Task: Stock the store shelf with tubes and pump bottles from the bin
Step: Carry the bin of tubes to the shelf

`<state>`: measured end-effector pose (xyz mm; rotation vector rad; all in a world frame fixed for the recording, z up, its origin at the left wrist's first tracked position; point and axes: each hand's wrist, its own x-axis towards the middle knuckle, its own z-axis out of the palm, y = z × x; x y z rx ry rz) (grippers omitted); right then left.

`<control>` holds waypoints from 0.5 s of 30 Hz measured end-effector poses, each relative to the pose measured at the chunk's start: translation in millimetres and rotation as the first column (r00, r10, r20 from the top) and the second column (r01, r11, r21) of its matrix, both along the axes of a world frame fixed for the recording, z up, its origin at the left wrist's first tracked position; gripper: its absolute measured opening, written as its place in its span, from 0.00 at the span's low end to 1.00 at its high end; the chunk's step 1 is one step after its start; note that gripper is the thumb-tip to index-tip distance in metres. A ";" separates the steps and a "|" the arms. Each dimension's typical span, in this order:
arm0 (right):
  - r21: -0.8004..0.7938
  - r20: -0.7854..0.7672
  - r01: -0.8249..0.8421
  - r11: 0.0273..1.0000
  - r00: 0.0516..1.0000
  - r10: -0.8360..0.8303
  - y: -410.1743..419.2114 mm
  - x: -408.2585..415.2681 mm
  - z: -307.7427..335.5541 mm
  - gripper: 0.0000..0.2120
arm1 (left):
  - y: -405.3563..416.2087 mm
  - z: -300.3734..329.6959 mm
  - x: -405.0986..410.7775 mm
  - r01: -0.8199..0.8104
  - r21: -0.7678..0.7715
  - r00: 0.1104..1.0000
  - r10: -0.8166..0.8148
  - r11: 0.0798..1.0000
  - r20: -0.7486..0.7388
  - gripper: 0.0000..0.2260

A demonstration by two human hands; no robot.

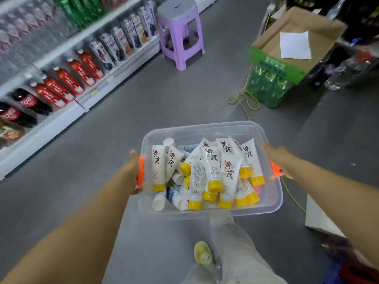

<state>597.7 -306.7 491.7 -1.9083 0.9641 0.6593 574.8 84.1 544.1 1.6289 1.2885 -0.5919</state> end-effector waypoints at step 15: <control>-0.089 0.116 -0.094 0.992 0.988 0.104 -11.2 328.5 55.7 0.39 | -25.8 41.3 303.3 -0.067 0.014 0.993 0.065 0.998 0.101 0.28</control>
